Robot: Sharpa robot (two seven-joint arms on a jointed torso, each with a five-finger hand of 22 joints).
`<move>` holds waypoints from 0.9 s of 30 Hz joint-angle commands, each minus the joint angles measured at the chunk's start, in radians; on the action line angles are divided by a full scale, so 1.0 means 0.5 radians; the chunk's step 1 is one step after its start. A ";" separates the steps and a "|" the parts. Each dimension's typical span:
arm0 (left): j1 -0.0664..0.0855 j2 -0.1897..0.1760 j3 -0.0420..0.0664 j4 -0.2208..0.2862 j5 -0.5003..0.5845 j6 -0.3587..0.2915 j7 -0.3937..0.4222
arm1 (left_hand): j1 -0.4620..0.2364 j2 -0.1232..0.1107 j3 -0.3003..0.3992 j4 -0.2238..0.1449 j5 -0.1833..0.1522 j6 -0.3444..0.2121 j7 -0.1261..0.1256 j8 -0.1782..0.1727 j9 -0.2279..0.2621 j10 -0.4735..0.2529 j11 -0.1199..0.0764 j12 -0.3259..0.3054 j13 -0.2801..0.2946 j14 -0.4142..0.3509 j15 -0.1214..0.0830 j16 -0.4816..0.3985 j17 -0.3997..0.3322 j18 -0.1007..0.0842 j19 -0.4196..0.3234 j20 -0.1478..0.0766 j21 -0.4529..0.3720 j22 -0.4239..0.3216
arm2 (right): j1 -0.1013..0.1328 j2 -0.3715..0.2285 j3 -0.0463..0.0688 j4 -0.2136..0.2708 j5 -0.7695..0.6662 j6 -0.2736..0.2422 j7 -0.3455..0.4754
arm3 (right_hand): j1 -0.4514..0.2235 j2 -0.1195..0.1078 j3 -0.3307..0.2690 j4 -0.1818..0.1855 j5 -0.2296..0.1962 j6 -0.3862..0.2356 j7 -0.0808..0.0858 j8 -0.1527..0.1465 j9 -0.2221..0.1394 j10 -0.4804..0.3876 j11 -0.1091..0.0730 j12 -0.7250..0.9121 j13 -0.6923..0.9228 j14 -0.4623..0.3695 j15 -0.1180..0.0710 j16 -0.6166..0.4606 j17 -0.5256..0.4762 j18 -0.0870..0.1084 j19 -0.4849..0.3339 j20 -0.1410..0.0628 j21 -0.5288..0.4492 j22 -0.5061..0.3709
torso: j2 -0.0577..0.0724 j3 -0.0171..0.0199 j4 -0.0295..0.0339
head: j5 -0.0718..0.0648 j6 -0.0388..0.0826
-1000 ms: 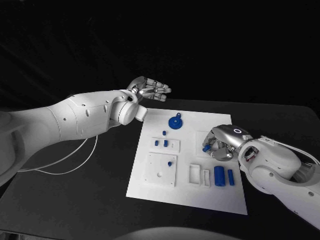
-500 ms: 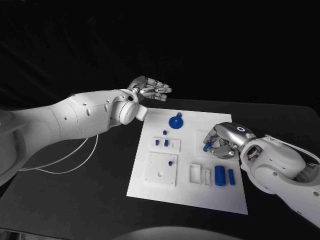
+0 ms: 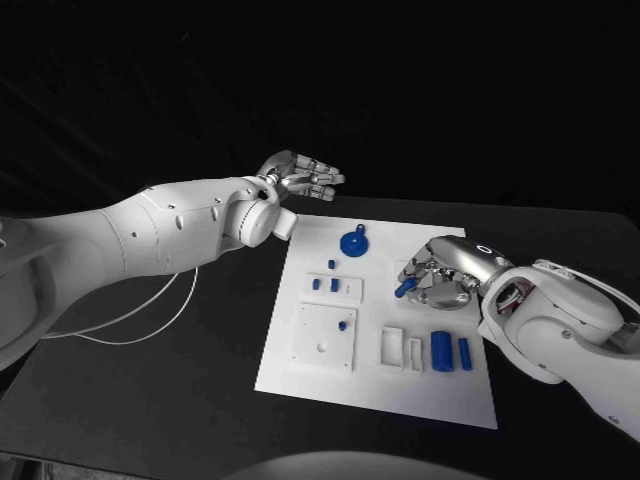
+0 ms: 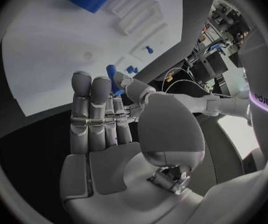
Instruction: Assemble the parts on the task board
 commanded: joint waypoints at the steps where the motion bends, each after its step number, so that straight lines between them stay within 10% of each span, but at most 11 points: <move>1: 0.001 0.008 0.002 -0.002 0.000 0.026 0.009 | 0.001 0.012 -0.011 -0.003 -0.009 -0.012 -0.004 -0.002 -0.001 -0.008 -0.005 0.009 0.000 -0.001 -0.007 -0.004 0.003 -0.013 -0.001 0.002 0.008 -0.003 | 0.005 0.024 0.001 0.032 0.092 0.062 0.011 | 0.001 0.021 -0.012 -0.002 0.008 0.006 0.000 0.007 0.003 0.008 -0.002 0.011 0.002 0.003 -0.014 0.003 -0.002 0.018 0.068 -0.011 -0.009 0.003 | -0.001 -0.0023 -0.001 | 0.009 -0.003; 8: 0.001 0.027 0.002 -0.023 -0.001 0.026 0.010 | 0.001 0.012 -0.011 -0.003 -0.009 -0.012 -0.004 -0.002 -0.001 -0.008 -0.005 0.009 0.000 -0.001 -0.007 -0.004 0.003 -0.013 -0.001 0.002 0.008 -0.003 | 0.034 0.139 -0.024 0.056 -0.057 0.060 0.020 | 0.002 0.026 -0.019 -0.007 0.005 0.007 0.000 0.007 0.003 0.007 -0.002 0.011 0.002 0.003 -0.014 0.003 -0.003 0.015 0.068 -0.010 -0.006 0.009 | -0.004 -0.0046 -0.004 | 0.020 0.001; 27: -0.002 0.077 0.002 -0.074 -0.012 0.030 0.018 | 0.001 0.013 -0.011 -0.007 -0.006 -0.013 -0.004 -0.002 -0.001 -0.010 -0.005 0.009 0.000 -0.006 -0.006 -0.004 0.002 -0.013 -0.006 0.003 0.014 -0.007 | 0.147 0.417 -0.329 0.030 -0.306 0.055 0.070 | -0.002 0.037 -0.026 -0.020 -0.016 0.008 0.000 0.007 0.003 0.006 -0.002 0.011 0.001 0.002 -0.013 0.002 -0.007 0.011 0.069 -0.010 -0.020 0.019 | 0.002 -0.0004 0.003 | 0.052 0.006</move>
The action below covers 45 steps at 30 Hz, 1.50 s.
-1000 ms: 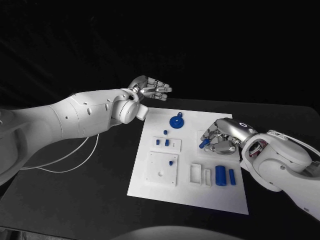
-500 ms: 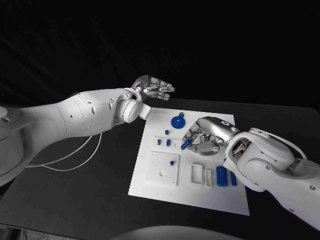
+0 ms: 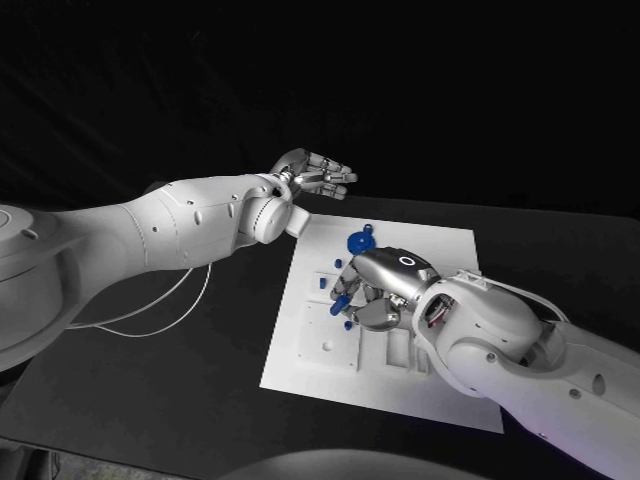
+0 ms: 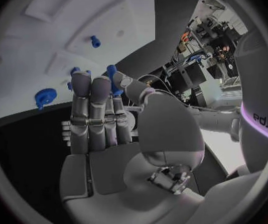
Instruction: Assemble the parts on the task board
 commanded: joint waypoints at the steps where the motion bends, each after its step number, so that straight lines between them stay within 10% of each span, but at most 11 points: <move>1: 0.000 0.007 0.002 0.002 -0.010 0.027 0.018 | 0.001 0.013 -0.011 -0.007 -0.006 -0.013 -0.004 -0.002 -0.001 -0.010 -0.005 0.009 0.000 -0.006 -0.006 -0.004 0.002 -0.013 -0.006 0.003 0.006 -0.002 | 0.002 0.022 -0.030 -0.017 -0.092 0.034 0.044 | 0.000 0.022 -0.010 -0.006 -0.019 0.016 0.000 0.008 0.003 0.006 -0.002 0.007 0.002 0.002 -0.013 0.001 -0.003 0.023 0.070 -0.011 -0.017 0.002 | 0.001 0.0012 -0.001 | 0.003 0.008; 15: 0.000 0.006 0.002 0.008 -0.012 0.034 0.018 | 0.001 0.013 -0.011 -0.007 -0.006 -0.013 -0.004 -0.002 -0.001 -0.010 -0.005 0.009 0.000 -0.006 -0.006 -0.004 0.002 -0.013 -0.006 0.003 0.006 -0.002 | 0.004 0.075 -0.157 -0.070 -0.135 0.027 0.062 | 0.000 0.026 -0.012 -0.011 -0.019 0.014 0.000 0.008 0.002 0.005 -0.001 0.007 0.002 0.002 -0.013 0.000 -0.005 0.023 0.069 -0.011 -0.027 0.001 | 0.000 0.0031 -0.005 | 0.024 -0.012; 45: -0.001 -0.002 0.002 0.010 -0.013 0.034 0.019 | -0.003 0.014 -0.014 -0.007 -0.007 -0.017 -0.003 -0.002 -0.002 -0.010 -0.004 0.009 0.000 -0.008 -0.005 -0.004 0.002 -0.012 -0.008 0.004 0.011 -0.006 | 0.003 0.061 -0.207 -0.082 -0.162 0.059 0.063 | -0.005 0.032 -0.014 -0.027 -0.018 0.016 0.000 0.008 0.002 0.006 -0.001 0.007 0.002 0.002 -0.013 -0.001 -0.009 0.024 0.072 -0.011 -0.034 0.009 | 0.000 0.0015 -0.002 | 0.027 -0.006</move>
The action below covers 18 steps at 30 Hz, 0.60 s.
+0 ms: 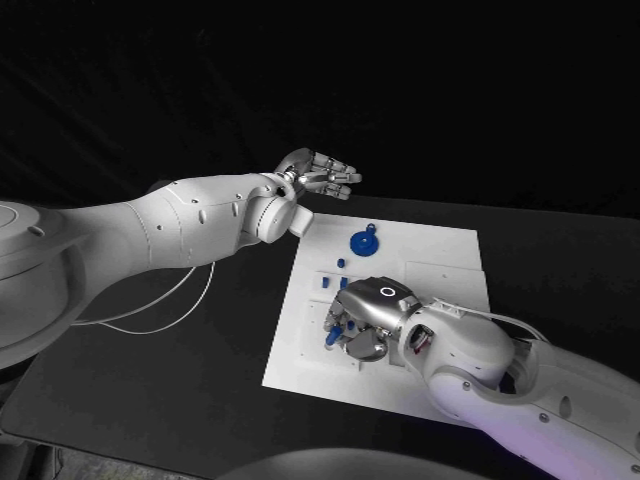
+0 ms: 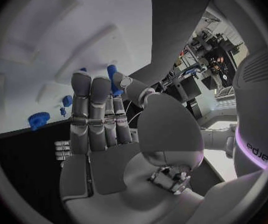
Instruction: Assemble the parts on the task board
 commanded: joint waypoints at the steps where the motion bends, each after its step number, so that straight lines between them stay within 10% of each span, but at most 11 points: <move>1: 0.000 0.001 0.002 0.004 -0.007 0.023 0.018 | -0.003 0.014 -0.008 -0.001 -0.007 -0.017 -0.003 -0.002 -0.002 -0.010 -0.004 0.009 0.000 -0.008 -0.005 -0.004 0.002 -0.012 -0.008 0.004 0.011 -0.002 | -0.001 -0.004 -0.002 0.005 -0.032 0.038 0.015 | 0.000 0.028 0.003 -0.010 -0.005 0.014 -0.001 0.014 0.002 0.006 -0.002 0.007 0.003 0.002 -0.014 0.000 -0.003 0.025 0.072 -0.011 -0.014 0.002 | 0.000 -0.0002 0.001 | 0.004 -0.003; 18: 0.001 -0.001 0.002 0.003 -0.007 0.022 0.016 | -0.005 0.014 -0.009 -0.003 -0.007 -0.018 -0.003 -0.002 -0.002 -0.010 -0.004 0.009 0.000 -0.009 -0.005 -0.004 0.002 -0.012 -0.009 0.005 0.014 -0.006 | -0.002 -0.008 -0.010 0.006 -0.029 0.060 0.017 | -0.001 0.031 0.001 -0.015 -0.007 0.015 -0.001 0.014 0.002 0.006 -0.002 0.007 0.003 0.002 -0.014 -0.001 -0.004 0.025 0.072 -0.011 -0.017 0.005 | 0.001 -0.0002 0.000 | 0.013 -0.015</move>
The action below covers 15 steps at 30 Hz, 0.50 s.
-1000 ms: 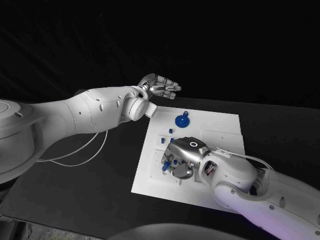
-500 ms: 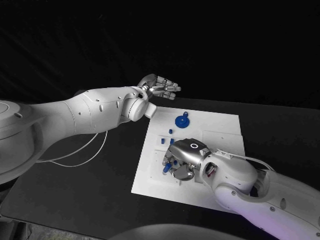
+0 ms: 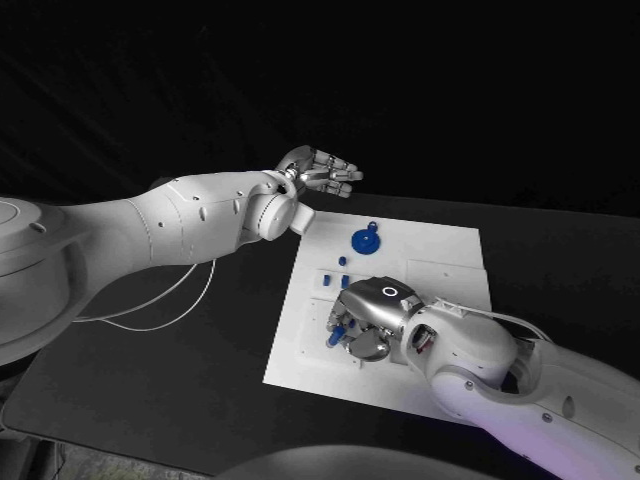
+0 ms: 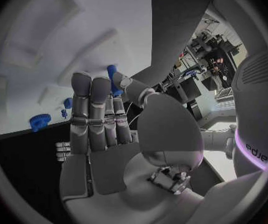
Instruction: Assemble the parts on the task board
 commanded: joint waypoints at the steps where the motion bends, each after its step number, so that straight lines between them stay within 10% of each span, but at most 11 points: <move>1: 0.001 0.001 0.002 0.004 -0.005 0.022 0.015 | -0.005 0.014 -0.009 -0.003 -0.007 -0.018 -0.003 -0.002 -0.002 -0.010 -0.004 0.009 0.000 -0.009 -0.005 -0.004 0.002 -0.012 -0.009 0.005 0.014 -0.006 | -0.002 0.003 -0.004 0.000 -0.024 0.036 0.017 | 0.001 0.018 0.003 -0.012 -0.005 0.012 0.004 0.007 0.002 0.006 -0.002 0.009 0.002 0.002 -0.014 -0.001 -0.002 0.026 0.072 -0.012 -0.006 0.002 | 0.001 0.0001 -0.001 | 0.002 -0.003; 15: 0.001 0.001 0.002 0.004 -0.006 0.025 0.013 | -0.005 0.014 -0.009 -0.003 -0.007 -0.018 -0.003 -0.002 -0.002 -0.010 -0.004 0.009 0.000 -0.009 -0.005 -0.004 0.002 -0.012 -0.009 0.005 0.014 -0.006 | -0.006 0.025 -0.019 -0.016 -0.039 0.033 0.018 | 0.000 0.020 0.002 -0.014 -0.007 0.012 0.004 0.007 0.002 0.005 -0.001 0.009 0.002 0.002 -0.014 -0.002 -0.003 0.026 0.073 -0.012 -0.014 0.002 | 0.000 0.0002 -0.001 | 0.009 -0.019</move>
